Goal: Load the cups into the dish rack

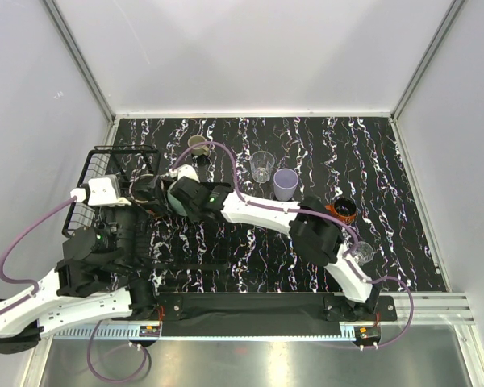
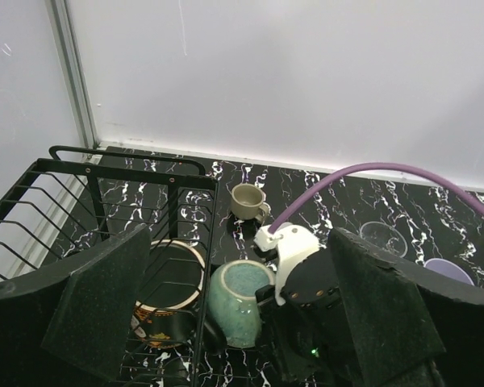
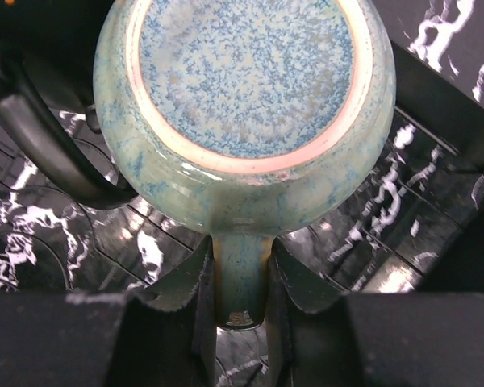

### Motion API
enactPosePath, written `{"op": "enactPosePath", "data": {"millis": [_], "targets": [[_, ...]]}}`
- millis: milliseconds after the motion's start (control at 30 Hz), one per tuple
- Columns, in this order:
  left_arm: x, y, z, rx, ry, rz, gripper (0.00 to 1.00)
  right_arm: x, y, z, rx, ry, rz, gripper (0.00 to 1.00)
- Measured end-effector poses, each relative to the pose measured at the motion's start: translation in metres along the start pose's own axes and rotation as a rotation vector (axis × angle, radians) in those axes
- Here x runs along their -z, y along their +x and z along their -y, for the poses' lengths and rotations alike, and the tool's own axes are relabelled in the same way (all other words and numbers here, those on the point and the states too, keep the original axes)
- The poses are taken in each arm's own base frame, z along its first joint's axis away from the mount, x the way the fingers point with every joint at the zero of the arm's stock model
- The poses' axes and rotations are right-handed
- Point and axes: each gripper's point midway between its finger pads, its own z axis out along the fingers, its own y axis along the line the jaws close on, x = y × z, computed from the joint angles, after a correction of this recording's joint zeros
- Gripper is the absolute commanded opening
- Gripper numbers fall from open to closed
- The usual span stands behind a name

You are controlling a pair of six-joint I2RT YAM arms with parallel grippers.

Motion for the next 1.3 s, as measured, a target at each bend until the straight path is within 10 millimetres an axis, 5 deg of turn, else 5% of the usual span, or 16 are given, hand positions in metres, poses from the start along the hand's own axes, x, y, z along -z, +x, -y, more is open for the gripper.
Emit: {"op": "enactPosePath", "data": {"millis": [267, 333, 467, 600, 967, 1300], "targets": [[0.001, -0.001, 0.000, 0.008, 0.012, 0.004, 0.99, -0.013, -0.007, -0.028, 0.028, -0.026, 0.052, 0.00], [0.001, -0.002, 0.000, 0.009, 0.012, 0.005, 0.99, -0.013, -0.007, -0.028, 0.027, -0.024, 0.053, 0.07], [0.001, -0.002, 0.001, 0.012, 0.020, 0.006, 0.99, -0.014, -0.007, -0.028, 0.008, -0.023, 0.056, 0.48], [0.001, -0.001, 0.001, 0.013, 0.023, 0.007, 0.99, -0.016, -0.011, -0.030, -0.020, -0.026, 0.078, 0.62], [0.003, -0.003, 0.001, 0.041, 0.042, 0.013, 0.99, 0.005, -0.006, -0.020, -0.067, -0.017, 0.076, 0.65], [0.005, -0.001, 0.007, 0.058, 0.094, 0.008, 0.99, 0.060, -0.065, -0.005, -0.179, -0.018, 0.196, 0.60]]}}
